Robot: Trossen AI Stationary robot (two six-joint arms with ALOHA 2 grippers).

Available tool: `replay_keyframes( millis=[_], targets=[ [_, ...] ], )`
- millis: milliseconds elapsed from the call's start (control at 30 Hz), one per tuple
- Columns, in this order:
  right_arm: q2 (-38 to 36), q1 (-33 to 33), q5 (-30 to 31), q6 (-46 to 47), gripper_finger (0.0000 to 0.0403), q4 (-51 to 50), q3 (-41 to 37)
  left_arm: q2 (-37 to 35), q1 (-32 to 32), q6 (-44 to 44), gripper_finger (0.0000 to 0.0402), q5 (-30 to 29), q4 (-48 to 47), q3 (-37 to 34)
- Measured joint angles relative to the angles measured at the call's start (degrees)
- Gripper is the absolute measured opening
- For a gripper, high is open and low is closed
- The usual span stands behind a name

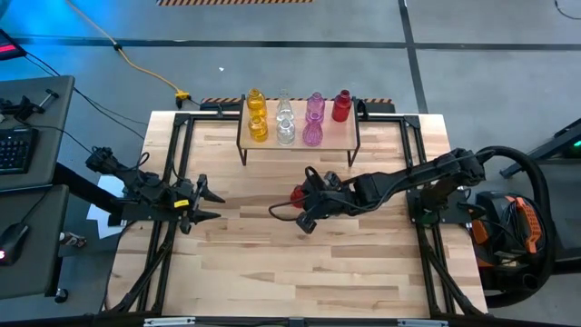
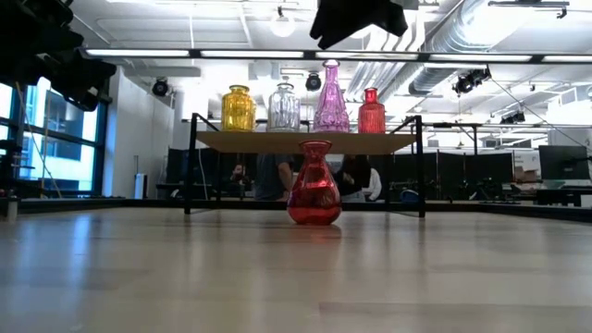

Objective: Sort vases onto shelf
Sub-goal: Put the red vase on the shelf aligned with the other red vase

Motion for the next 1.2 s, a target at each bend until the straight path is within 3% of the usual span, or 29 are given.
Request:
replay_keyframes(
  millis=[433, 567, 667, 800, 1033, 1200],
  targets=[
    [-6.85, 2.48, 16.75, 3.77, 0.0071, -7.66, 0.02, 0.00, 0.00, 0.00, 0.0214, 0.02, -0.04, 0.00],
    [-8.80, 5.42, 25.83, 5.27, 0.0071, -9.48, 0.02, 0.01, 0.00, 0.00, 0.0214, 0.02, -0.03, 0.02],
    [-9.04, 7.63, 34.62, 9.92, 0.0071, -14.48, 0.02, 0.01, 0.00, 0.00, 0.0214, 0.02, -0.04, 0.02],
    [-8.76, 9.20, 40.16, 19.74, 0.0071, -18.03, -1.88, 0.02, 0.00, 0.00, 0.0214, 0.02, -0.02, 0.02],
    [-8.61, 12.09, 46.40, 32.16, 0.0071, -9.55, -13.47, 0.02, 0.02, 0.00, 0.0214, 0.02, -0.02, 0.02],
    [-8.59, 13.97, 50.26, 32.43, 0.0072, 0.12, -21.10, 0.02, 0.02, 0.00, 0.0214, 0.02, -0.02, 0.02]
  ],
)
